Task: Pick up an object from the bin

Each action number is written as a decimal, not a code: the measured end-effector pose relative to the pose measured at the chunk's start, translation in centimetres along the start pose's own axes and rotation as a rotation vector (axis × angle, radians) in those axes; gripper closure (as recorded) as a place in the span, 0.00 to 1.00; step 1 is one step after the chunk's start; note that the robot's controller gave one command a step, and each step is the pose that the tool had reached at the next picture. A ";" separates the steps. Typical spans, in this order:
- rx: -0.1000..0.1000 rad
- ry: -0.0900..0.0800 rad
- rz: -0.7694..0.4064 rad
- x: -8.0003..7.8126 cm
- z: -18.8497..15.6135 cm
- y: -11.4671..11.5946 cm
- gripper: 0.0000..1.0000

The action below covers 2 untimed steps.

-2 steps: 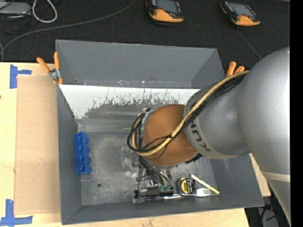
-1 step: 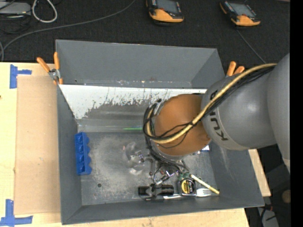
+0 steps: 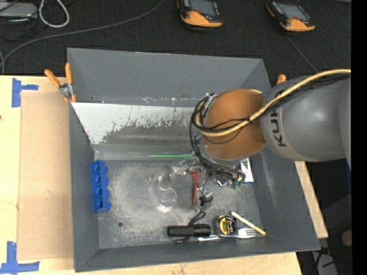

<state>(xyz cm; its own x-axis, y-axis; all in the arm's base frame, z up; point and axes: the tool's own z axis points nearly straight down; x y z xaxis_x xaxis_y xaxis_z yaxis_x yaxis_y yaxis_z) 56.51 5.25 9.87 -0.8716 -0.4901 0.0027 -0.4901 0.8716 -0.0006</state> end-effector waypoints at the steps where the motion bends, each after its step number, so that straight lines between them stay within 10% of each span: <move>1: -0.004 -0.004 -0.215 2.6 2.1 2.0 0.00; 2: -0.004 -0.003 -0.619 2.9 2.8 -4.8 1.00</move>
Offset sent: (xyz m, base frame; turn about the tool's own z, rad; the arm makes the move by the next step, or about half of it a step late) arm -0.0029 -0.0556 -0.0287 -0.6252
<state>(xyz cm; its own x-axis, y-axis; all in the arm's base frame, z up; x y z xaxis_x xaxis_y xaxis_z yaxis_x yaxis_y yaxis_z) 56.29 -0.33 7.04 -0.4258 -0.9048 -0.0010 -0.9048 0.4258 0.0041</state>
